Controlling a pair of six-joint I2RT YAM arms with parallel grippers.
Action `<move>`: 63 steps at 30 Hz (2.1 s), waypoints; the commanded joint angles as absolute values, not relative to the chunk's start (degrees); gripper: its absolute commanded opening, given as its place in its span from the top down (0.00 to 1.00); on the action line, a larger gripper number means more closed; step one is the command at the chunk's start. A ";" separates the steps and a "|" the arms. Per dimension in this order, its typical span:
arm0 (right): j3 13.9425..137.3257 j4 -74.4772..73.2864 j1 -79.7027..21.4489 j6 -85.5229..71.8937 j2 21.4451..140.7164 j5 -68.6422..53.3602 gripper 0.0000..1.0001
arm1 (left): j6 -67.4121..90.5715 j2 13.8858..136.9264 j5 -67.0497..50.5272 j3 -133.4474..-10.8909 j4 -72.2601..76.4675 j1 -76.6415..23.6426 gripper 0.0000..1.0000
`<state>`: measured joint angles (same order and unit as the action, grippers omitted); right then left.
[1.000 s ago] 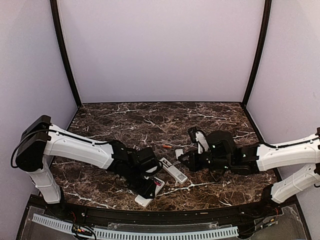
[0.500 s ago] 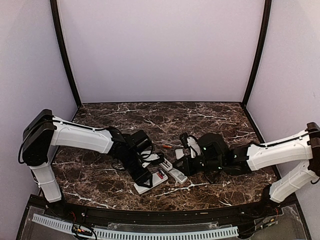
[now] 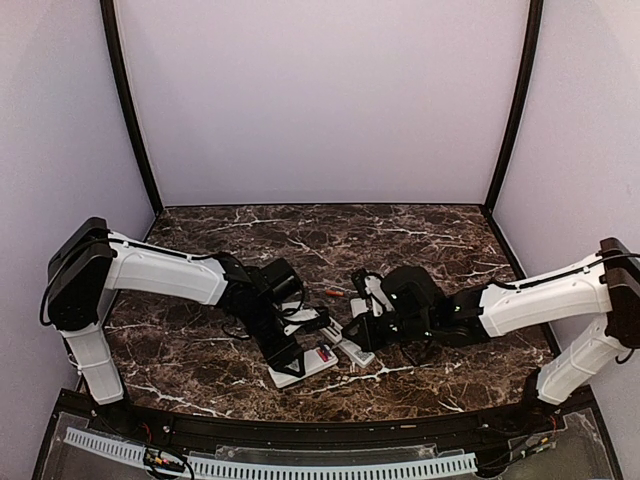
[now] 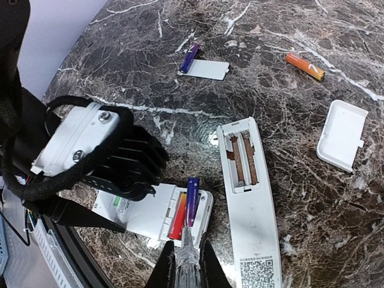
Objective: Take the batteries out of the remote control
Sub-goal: Remove the battery from the remote control without the battery cover.
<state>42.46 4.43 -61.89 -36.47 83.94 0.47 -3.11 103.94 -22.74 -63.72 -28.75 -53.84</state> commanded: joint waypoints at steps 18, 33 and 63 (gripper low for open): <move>43.14 -1.12 -63.60 -37.60 82.44 0.70 1.00 | -4.28 105.42 -23.04 -64.40 -29.88 -53.79 0.69; 45.97 3.48 -63.80 -34.22 89.74 4.46 1.00 | -4.83 105.69 -23.60 -64.38 -29.76 -53.76 0.71; 43.25 5.38 -58.30 -36.97 84.13 -6.24 1.00 | -5.30 106.16 -14.60 -64.05 -29.78 -55.57 0.72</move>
